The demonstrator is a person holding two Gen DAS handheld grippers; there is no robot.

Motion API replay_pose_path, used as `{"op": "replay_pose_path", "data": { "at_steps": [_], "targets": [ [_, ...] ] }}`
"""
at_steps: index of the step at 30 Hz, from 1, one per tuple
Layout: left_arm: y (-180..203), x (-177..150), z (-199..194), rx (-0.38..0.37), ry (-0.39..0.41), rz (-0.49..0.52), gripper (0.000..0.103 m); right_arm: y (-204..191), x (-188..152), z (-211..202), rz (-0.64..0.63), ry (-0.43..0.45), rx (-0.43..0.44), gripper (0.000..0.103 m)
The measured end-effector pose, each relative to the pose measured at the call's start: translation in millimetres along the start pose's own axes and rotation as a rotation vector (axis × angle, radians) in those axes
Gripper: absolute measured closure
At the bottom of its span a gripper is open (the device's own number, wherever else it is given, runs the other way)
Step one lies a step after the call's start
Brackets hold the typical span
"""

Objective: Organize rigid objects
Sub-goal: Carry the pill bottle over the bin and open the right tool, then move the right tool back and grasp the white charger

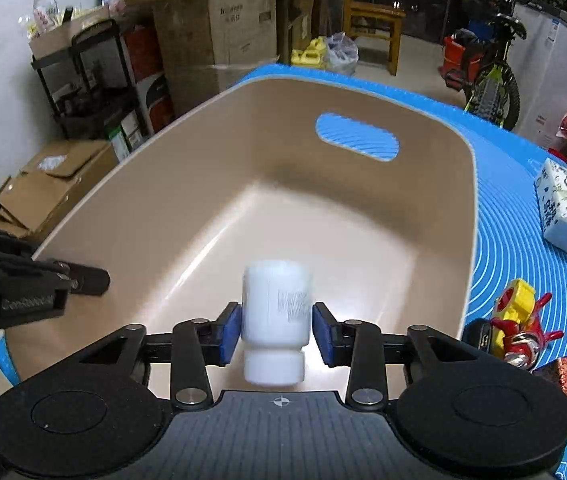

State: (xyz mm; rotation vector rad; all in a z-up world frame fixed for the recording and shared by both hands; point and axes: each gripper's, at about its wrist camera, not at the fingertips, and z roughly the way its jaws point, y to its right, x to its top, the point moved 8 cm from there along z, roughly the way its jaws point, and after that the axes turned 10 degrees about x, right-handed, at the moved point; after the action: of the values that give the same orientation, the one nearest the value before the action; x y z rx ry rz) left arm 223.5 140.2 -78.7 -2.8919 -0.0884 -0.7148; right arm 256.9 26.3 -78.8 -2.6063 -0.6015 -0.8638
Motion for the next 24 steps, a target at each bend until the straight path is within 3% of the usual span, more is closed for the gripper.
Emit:
{"op": "replay_pose_path", "data": {
  "at_steps": [2, 6, 10, 15, 18, 24],
  "targets": [
    [-0.7, 0.6, -0.2, 0.001, 0.0, 0.0, 0.097, 2.0, 2.5, -8.7, 0.016, 0.025, 0.005, 0.051],
    [-1.0, 0.5, -0.1, 0.001, 0.0, 0.0, 0.097, 7.8, 9.6, -34.4, 0.043, 0.1, 0.013, 0.031],
    [-0.8, 0.4, -0.1, 0.002, 0.001, 0.0, 0.097, 24.3, 12.0, -64.3, 0.074, 0.159, -0.007, 0.026],
    [-1.0, 1.1, -0.1, 0.003, 0.0, 0.001, 0.097, 59.2, 7.6, -96.9, 0.128, 0.213, -0.058, 0.011],
    [-0.7, 0.9, -0.1, 0.005, 0.002, 0.004, 0.097, 85.5, -2.2, -109.3, 0.152, 0.221, -0.104, 0.005],
    [-2.5, 1.7, -0.5, 0.007, 0.009, 0.004, 0.097, 135.5, -36.6, -115.9, 0.187, 0.15, -0.204, 0.003]
  ]
}}
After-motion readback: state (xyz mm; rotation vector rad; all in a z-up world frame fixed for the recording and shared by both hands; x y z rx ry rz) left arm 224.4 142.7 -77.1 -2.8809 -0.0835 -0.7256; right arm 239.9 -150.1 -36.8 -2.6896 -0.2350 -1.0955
